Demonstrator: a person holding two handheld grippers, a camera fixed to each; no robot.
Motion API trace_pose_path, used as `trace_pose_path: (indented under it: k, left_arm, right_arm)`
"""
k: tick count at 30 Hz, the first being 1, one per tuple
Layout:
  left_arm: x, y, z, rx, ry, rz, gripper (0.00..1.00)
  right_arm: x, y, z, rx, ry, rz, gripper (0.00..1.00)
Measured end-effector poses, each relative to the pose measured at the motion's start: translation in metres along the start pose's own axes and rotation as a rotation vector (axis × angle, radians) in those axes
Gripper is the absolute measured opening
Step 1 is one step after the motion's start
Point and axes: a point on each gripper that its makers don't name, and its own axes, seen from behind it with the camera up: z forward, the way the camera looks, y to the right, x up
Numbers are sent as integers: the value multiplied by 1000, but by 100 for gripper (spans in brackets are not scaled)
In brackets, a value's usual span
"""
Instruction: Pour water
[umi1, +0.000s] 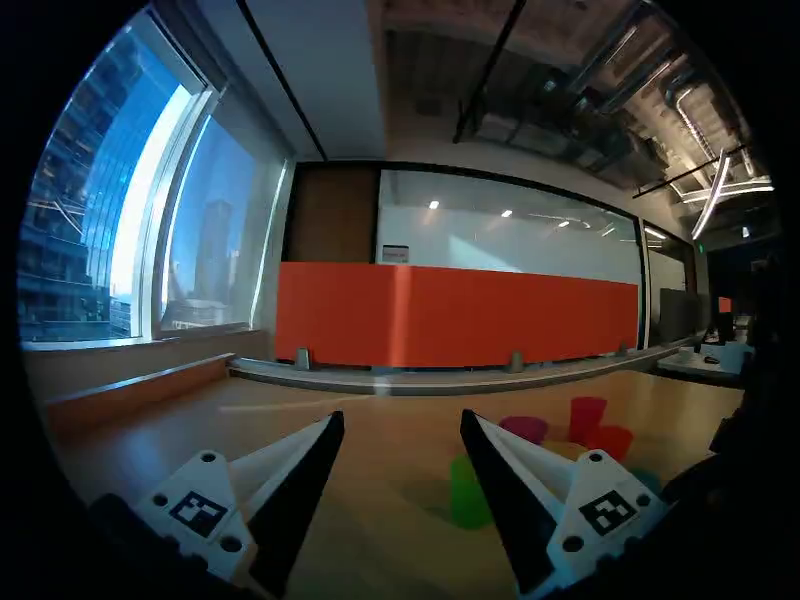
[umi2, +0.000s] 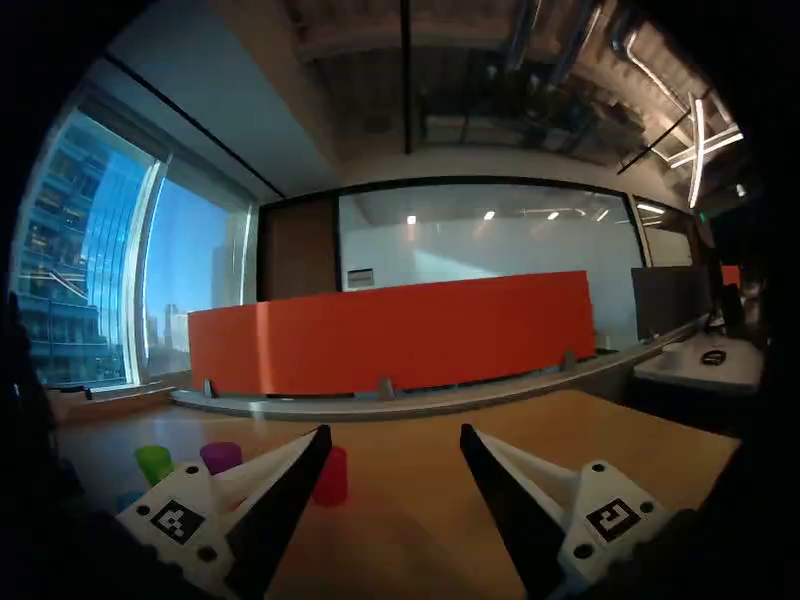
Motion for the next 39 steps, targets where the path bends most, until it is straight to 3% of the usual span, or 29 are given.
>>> trace_pose_path:
  k: [18,39]
  left_arm:
    - [8,-3,5,69,64,66,86]
    - [-12,-24,18,61,28,41,86]
  right_arm:
    - [11,6,-1,-32,-25,-1,99]
    - [20,12,-4,-54,-34,-14,100]
